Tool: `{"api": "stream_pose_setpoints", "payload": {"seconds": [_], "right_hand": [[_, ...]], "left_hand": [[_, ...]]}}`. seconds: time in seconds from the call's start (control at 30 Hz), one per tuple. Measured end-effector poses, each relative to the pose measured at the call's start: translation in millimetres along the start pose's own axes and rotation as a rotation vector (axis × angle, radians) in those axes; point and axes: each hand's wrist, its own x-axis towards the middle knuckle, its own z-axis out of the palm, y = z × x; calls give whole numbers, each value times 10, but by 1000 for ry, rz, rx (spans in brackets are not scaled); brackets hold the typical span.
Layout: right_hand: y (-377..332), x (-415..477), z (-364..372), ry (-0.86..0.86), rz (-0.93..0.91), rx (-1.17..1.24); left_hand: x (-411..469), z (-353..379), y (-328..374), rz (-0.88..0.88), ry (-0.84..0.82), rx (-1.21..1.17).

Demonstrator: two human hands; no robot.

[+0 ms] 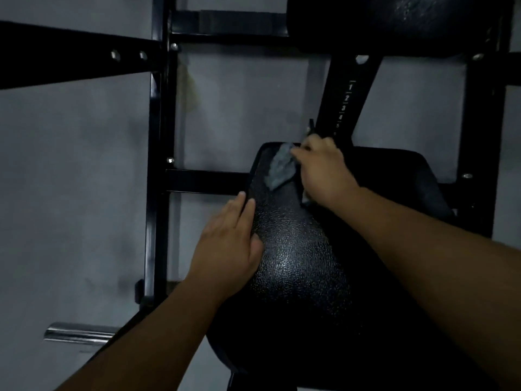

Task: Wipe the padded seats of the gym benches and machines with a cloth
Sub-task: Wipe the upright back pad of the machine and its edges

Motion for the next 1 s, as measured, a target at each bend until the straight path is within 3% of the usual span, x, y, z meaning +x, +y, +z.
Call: {"api": "stream_pose_setpoints", "payload": {"seconds": [0.1,0.2,0.3,0.4,0.47,0.6,0.7,0.8,0.87,1.0], "right_hand": [[-441,97,65,13,73,50],[-798,-460,36,-73,-143,189],[-576,-1020,-144,-116,-224,197],[-308,-1028,-162,-45,-11,9],[-582,-1035,-170,-7,108,12],[-1421,-1857,-194,-155,-155,129],[-1183,-2331,-303,-170,-209,182],[-677,-2216,-319,-45,20,30],[-776,-2195,-301,3,163,64],[-1177,-2779,-213,-15,-71,151]], "left_hand": [[-83,55,-20,-14,-7,-40],[-137,57,-52,18,28,-47],[-243,40,-55,89,56,-12],[-418,39,-50,68,64,16],[-558,43,-76,23,71,-5],[-871,-11,-86,-56,71,-45],[-1122,31,-18,22,-9,8],[-1286,118,117,98,-6,56],[-1335,164,201,79,34,23],[-1351,185,281,85,69,10]]}}
